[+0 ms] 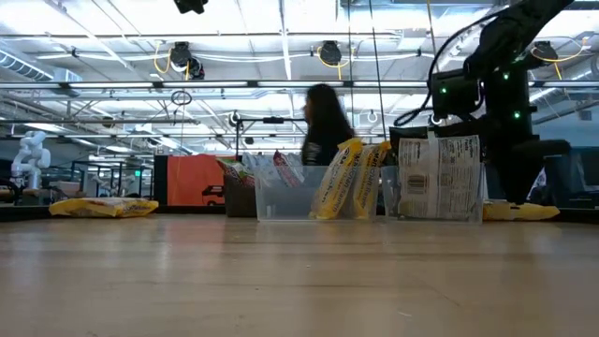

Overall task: Sort Maruchan noodles
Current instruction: Put the yellow noodle pack into the left transparent bin

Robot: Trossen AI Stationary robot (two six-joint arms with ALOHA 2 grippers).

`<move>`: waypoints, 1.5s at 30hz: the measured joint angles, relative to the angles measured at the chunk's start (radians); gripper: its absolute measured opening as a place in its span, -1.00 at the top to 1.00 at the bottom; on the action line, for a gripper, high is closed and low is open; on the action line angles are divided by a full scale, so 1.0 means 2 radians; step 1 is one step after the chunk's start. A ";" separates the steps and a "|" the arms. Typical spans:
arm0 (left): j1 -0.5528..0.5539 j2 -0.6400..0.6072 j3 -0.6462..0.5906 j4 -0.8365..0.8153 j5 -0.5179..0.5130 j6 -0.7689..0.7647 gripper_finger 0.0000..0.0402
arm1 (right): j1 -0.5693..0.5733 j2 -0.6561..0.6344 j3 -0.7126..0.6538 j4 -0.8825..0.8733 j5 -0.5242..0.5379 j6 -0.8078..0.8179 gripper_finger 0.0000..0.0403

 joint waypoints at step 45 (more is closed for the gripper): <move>0.000 0.000 0.000 -0.011 0.000 -0.015 0.89 | -0.023 -0.003 -0.007 0.022 0.076 -0.041 1.00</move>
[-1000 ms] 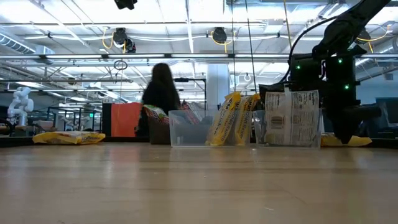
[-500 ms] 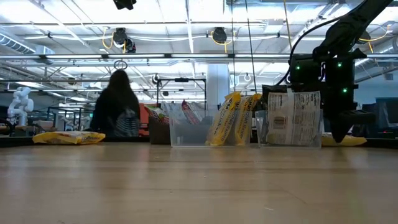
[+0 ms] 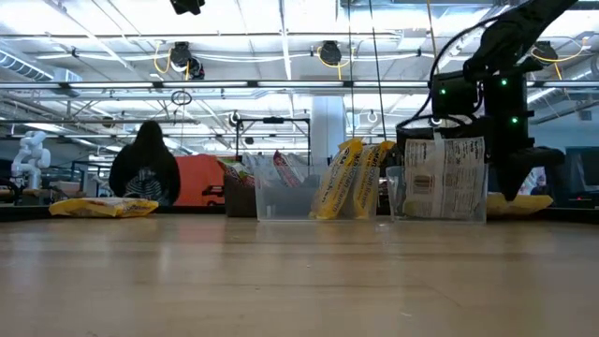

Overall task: Sort Maruchan noodles
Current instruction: Put the yellow noodle pack into the left transparent bin

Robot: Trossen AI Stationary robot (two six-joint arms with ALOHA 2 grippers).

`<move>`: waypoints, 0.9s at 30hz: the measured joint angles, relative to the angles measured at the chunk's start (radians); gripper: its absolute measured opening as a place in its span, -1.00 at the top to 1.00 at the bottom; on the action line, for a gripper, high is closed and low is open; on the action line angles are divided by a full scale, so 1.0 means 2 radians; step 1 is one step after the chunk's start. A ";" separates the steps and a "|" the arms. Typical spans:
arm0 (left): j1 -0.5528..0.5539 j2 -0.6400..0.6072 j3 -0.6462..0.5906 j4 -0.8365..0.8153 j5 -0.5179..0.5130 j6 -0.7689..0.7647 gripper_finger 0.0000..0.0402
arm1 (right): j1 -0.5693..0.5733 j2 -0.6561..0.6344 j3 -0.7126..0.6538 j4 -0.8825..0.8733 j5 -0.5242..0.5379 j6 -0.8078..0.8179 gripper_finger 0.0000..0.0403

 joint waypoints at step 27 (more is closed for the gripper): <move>0.000 0.000 0.000 0.000 0.000 -0.011 0.89 | 0.001 -0.168 0.061 -0.045 0.046 0.029 1.00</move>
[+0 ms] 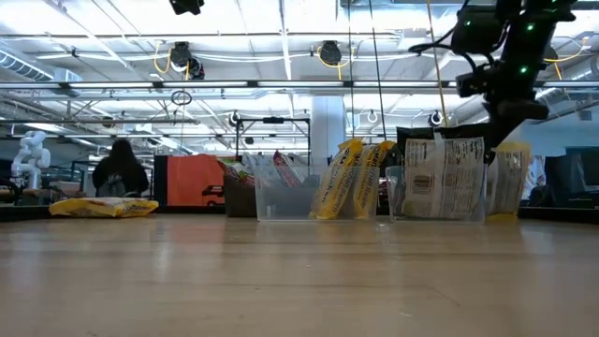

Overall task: Sort Maruchan noodles
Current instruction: Put the yellow noodle pack into the left transparent bin

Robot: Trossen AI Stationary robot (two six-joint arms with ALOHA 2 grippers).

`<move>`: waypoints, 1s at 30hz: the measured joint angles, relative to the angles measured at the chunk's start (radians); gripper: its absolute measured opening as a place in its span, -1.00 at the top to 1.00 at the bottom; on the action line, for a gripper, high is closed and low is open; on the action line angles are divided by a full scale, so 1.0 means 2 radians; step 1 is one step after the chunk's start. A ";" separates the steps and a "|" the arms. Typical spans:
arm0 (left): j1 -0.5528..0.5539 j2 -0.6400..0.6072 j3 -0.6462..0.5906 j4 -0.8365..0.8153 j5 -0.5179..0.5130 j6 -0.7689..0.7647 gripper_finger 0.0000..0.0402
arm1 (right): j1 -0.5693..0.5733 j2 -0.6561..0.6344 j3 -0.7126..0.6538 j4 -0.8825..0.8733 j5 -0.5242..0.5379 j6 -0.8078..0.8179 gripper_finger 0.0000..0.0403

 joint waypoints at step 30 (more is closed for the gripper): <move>0.000 0.000 0.000 0.002 0.000 -0.034 0.89 | 0.000 -0.105 0.010 0.009 0.039 -0.040 1.00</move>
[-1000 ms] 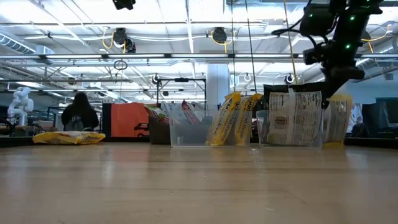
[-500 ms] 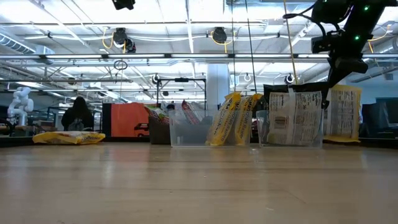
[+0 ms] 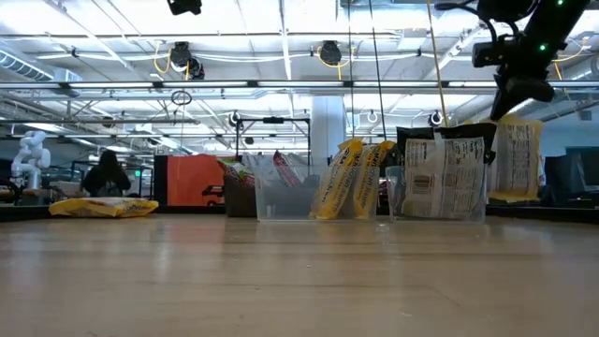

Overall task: Sort Maruchan noodles
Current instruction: Put the yellow noodle pack into the left transparent bin

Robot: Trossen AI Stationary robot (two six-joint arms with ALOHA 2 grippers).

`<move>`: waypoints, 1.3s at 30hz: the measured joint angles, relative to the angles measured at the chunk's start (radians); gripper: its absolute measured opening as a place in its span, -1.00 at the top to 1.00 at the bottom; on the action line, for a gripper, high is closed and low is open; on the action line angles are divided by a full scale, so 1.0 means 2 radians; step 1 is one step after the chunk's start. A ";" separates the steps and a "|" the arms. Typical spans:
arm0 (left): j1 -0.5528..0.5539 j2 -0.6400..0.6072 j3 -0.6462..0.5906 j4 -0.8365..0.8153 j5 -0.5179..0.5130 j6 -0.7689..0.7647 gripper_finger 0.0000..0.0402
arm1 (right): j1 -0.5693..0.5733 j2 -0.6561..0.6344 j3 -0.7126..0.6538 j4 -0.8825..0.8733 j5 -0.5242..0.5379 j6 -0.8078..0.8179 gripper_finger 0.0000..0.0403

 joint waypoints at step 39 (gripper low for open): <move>0.000 0.000 0.000 0.003 0.000 0.003 0.89 | 0.107 0.107 0.124 0.155 -0.030 -0.104 1.00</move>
